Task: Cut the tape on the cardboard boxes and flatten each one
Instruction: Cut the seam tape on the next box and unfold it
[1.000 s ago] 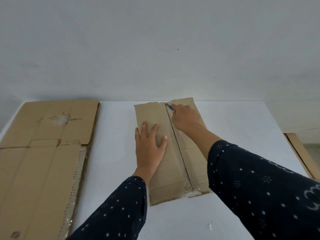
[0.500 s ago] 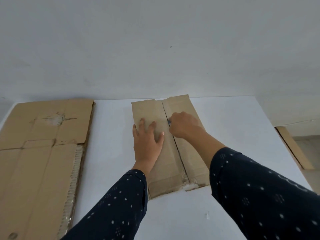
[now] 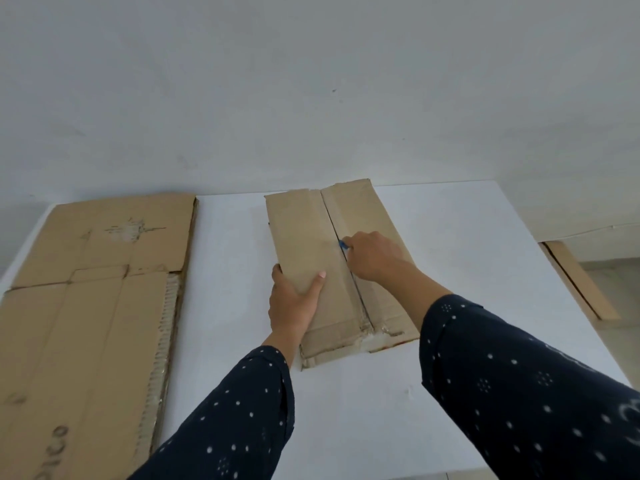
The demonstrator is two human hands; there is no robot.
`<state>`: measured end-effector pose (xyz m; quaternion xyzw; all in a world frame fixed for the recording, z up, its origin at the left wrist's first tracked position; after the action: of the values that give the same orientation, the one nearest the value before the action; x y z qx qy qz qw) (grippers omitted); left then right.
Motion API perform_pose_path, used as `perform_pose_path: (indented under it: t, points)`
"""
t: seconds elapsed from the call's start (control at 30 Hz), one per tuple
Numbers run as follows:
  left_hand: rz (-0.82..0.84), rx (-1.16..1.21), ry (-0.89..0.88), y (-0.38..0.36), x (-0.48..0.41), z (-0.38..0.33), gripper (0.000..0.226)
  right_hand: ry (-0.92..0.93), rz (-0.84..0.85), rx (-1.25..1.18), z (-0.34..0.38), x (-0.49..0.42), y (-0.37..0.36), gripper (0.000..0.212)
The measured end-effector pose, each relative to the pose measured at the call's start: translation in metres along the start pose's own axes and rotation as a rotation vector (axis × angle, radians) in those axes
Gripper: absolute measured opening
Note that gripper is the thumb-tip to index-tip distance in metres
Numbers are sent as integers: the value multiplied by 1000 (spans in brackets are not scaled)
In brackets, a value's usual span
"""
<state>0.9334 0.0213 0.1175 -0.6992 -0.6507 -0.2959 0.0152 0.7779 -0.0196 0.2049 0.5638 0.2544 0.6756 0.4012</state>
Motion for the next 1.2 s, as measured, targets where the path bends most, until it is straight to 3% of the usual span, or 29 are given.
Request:
perform_pose_path:
  t: [0.43, 0.7, 0.77, 0.9, 1.0, 1.2]
  points:
    - [-98, -51, 23, -9, 4, -5, 82, 31, 152, 44, -31, 107, -28, 23]
    - [-101, -84, 93, -9, 9, -13, 94, 87, 192, 57, -51, 138, -36, 31]
    - [-125, -162, 90, -14, 18, -18, 97, 87, 174, 55, -55, 142, -41, 32]
    - [-176, -574, -7, -38, 44, -22, 97, 97, 192, -37, -66, 148, -46, 40]
    - [-164, -673, -6, -46, 50, -18, 94, 144, 212, -105, -76, 153, -38, 41]
    - [-174, -654, -48, -41, 49, -10, 90, 155, -24, 50, -86, 157, -50, 22]
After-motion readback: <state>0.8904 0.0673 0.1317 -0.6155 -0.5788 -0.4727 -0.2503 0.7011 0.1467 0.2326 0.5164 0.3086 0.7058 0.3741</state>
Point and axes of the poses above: each hand's wrist, its own x-axis away from the middle knuckle, its own y-axis out of the back of the hand, z = x × y, the point moved 1 cm from there along -x, towards the middle knuckle, and after that the axes turned 13 degrees about z, right-handed, at the moved point
